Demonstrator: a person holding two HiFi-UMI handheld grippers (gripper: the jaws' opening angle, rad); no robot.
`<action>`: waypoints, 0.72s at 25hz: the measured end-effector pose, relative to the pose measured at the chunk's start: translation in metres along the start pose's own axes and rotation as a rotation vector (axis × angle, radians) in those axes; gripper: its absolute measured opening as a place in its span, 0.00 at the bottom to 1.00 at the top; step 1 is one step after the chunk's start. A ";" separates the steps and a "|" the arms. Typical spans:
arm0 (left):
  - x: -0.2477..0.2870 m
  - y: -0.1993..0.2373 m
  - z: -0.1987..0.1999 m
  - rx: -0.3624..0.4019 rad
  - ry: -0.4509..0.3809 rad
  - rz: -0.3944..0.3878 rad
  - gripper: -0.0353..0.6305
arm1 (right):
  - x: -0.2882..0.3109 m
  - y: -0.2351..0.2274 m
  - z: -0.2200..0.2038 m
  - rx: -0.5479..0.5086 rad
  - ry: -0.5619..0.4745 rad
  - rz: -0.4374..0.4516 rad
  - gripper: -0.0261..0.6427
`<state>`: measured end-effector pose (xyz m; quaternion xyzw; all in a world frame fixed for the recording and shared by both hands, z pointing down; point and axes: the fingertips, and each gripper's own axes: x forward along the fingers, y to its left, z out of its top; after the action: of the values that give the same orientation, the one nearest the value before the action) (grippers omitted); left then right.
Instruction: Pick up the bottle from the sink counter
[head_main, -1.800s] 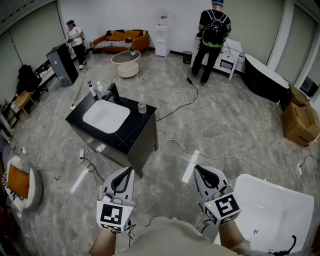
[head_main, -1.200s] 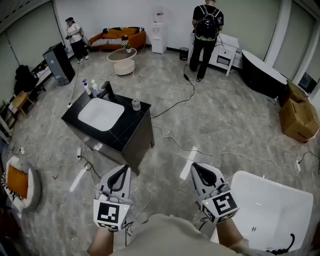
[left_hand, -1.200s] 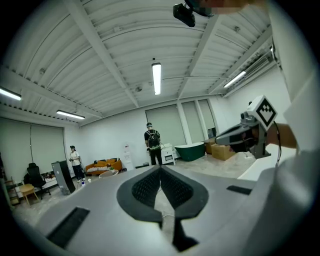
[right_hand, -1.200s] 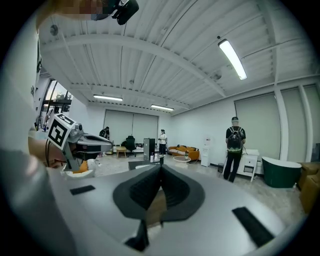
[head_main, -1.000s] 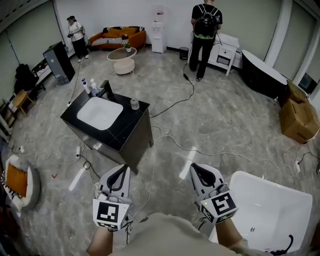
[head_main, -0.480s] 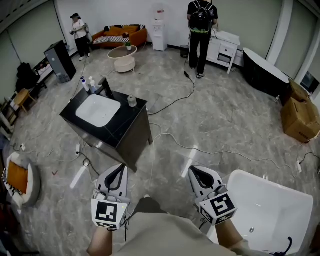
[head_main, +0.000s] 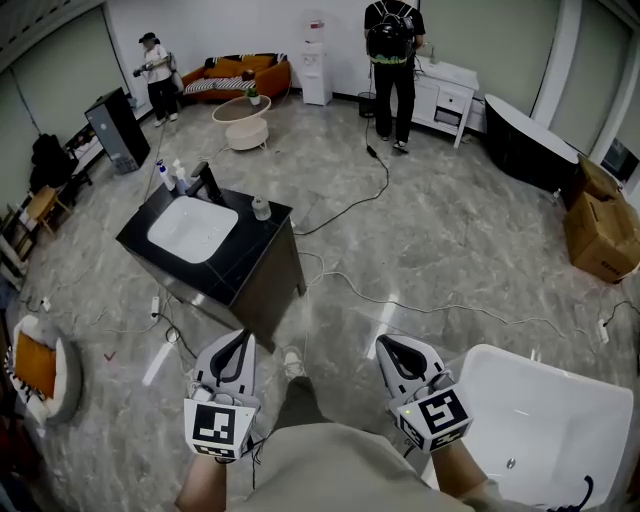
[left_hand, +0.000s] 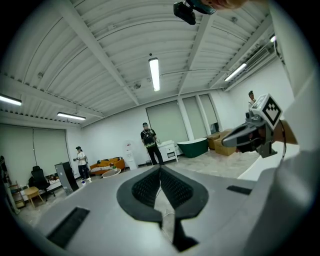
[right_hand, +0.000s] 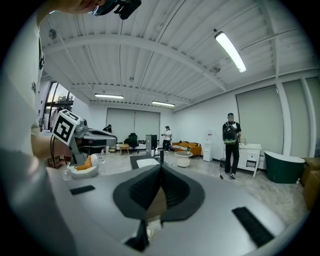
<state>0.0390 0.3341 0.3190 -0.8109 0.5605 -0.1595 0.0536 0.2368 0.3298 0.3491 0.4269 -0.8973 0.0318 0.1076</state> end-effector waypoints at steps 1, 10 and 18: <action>0.004 0.001 -0.001 0.003 -0.002 -0.003 0.06 | 0.005 -0.002 -0.001 0.003 0.000 -0.002 0.03; 0.047 0.035 -0.017 -0.003 0.005 -0.019 0.06 | 0.065 -0.012 0.006 -0.011 0.009 0.007 0.03; 0.108 0.086 -0.033 -0.025 0.013 -0.043 0.06 | 0.142 -0.027 0.002 -0.009 0.072 0.010 0.03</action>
<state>-0.0135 0.2055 0.3487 -0.8223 0.5451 -0.1590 0.0361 0.1706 0.2042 0.3777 0.4204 -0.8952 0.0436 0.1415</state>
